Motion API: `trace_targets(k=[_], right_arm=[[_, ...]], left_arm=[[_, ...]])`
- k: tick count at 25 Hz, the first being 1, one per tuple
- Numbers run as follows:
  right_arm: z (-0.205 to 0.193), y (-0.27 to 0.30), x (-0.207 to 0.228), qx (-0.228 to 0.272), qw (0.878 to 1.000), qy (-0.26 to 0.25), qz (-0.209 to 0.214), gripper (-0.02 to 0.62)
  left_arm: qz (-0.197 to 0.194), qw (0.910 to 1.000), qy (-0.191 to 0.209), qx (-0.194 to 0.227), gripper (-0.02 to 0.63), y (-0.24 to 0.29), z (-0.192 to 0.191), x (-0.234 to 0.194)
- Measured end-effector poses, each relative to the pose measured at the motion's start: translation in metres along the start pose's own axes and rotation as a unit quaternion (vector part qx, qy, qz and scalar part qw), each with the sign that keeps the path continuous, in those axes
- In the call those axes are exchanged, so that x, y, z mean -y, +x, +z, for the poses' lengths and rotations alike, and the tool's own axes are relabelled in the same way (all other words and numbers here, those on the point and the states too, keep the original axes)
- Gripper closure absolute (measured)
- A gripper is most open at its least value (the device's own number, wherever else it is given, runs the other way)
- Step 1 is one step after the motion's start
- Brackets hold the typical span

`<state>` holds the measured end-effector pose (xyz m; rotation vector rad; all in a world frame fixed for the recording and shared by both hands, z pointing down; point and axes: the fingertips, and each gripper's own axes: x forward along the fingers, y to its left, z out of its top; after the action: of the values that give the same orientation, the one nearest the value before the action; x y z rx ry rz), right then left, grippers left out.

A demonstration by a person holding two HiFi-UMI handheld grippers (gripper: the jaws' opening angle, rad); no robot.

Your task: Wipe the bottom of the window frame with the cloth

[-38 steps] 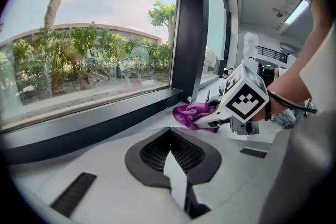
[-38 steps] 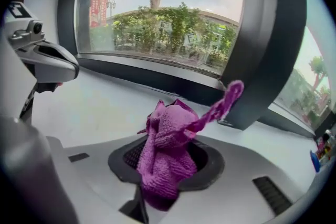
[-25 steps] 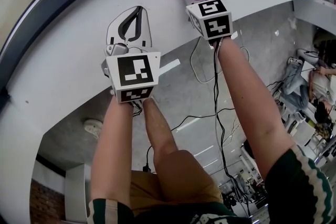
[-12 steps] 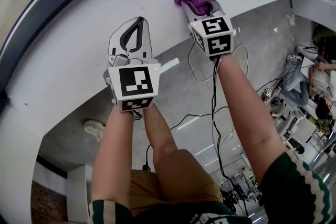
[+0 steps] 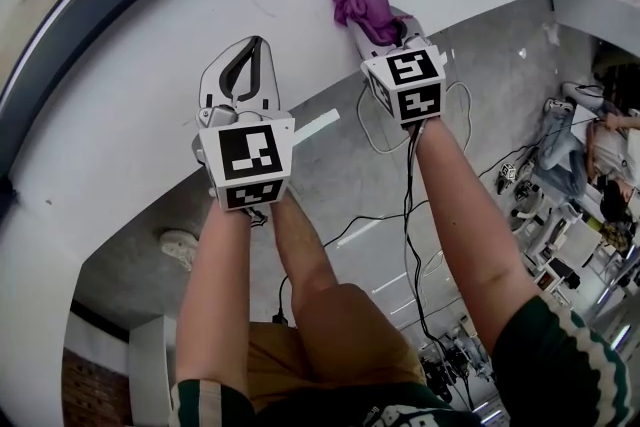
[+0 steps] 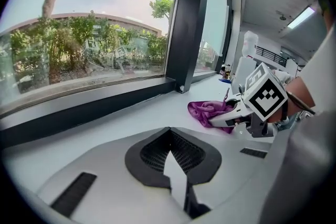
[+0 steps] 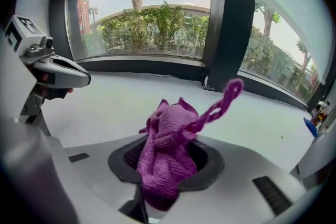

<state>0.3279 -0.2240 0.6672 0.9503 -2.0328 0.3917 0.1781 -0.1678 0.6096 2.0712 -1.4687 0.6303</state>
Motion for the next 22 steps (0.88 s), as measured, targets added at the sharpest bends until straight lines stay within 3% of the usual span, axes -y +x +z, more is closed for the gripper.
trace_targets(k=[9, 22], right_arm=[[0.0, -0.005, -0.051, -0.008, 1.0, -0.023, 0.013, 0.465], [0.031, 0.014, -0.19, -0.009, 0.995, -0.072, 0.064, 0.465]], left_arm=[[0.013, 0.9999, -0.008, 0.008, 0.6, -0.041, -0.017, -0.028], [0.074, 0.997, -0.02, 0.012, 0.6, -0.131, -0.068, -0.115]])
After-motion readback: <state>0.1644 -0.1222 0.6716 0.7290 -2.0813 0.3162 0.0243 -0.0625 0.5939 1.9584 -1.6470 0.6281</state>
